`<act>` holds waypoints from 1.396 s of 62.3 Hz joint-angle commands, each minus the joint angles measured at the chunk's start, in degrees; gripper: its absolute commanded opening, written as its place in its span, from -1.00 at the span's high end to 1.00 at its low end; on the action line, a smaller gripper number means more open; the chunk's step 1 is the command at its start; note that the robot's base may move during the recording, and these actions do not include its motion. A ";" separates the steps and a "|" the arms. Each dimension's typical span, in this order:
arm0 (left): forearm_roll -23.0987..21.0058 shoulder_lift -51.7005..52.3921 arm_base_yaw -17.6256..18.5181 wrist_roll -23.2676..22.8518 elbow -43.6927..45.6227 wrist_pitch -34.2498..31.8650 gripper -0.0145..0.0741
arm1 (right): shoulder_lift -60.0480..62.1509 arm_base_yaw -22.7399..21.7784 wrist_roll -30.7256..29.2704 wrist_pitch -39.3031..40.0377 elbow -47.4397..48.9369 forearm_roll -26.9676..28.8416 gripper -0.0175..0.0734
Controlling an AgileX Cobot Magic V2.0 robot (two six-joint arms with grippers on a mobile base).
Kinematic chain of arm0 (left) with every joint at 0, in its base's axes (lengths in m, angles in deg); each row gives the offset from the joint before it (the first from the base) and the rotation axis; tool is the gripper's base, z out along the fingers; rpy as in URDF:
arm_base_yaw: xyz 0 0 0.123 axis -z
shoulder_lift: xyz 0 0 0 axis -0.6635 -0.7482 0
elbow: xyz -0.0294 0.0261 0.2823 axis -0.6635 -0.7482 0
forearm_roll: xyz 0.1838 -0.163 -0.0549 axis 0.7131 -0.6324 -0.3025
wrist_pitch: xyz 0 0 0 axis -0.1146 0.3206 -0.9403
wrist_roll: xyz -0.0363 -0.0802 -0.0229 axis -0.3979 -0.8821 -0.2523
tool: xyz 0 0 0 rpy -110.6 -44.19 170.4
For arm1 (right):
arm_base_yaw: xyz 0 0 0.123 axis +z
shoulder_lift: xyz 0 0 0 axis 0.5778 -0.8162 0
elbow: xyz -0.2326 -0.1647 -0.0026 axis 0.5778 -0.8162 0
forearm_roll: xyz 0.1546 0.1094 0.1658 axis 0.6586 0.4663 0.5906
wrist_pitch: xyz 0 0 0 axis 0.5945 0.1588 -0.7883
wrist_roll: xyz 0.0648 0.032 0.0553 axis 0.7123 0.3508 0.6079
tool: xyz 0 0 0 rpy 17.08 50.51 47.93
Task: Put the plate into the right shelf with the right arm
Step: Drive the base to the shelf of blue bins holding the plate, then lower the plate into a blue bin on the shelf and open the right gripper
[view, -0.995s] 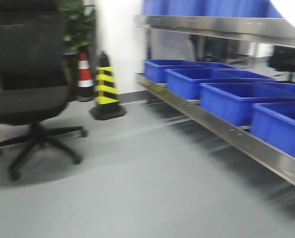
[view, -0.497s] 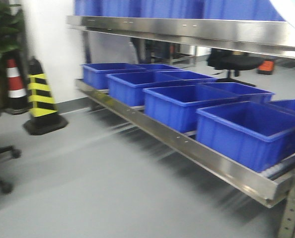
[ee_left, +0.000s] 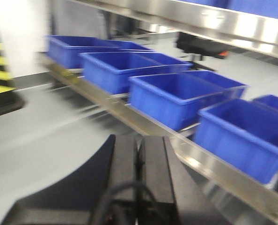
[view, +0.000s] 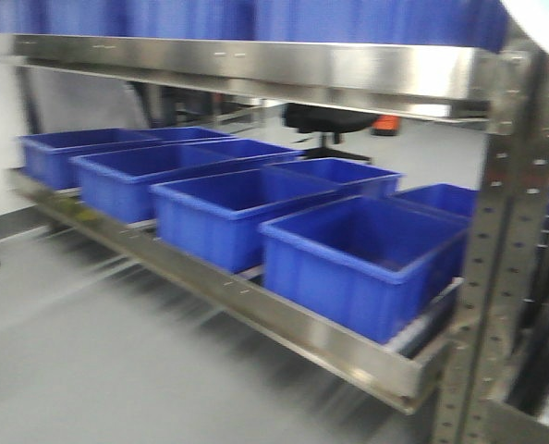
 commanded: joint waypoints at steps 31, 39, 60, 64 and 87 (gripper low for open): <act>-0.47 0.59 0.11 -0.40 -0.59 -5.16 0.96 | -0.66 -0.45 -0.34 5.46 1.58 -0.69 0.50; -0.47 0.59 0.11 -0.40 -0.59 -5.16 0.96 | -0.66 -0.45 -0.34 5.46 1.58 -0.69 0.50; -0.47 0.59 0.11 -0.40 -0.59 -5.16 0.96 | -0.66 -0.45 -0.34 5.46 1.58 -0.69 0.50; -0.47 0.59 0.11 -0.40 -0.59 -5.16 0.96 | -0.66 -0.45 -0.34 5.46 1.58 -0.69 0.50; -0.47 0.59 0.11 -0.40 -0.59 -5.16 0.96 | -0.66 -0.45 -0.34 5.46 1.58 -0.69 0.50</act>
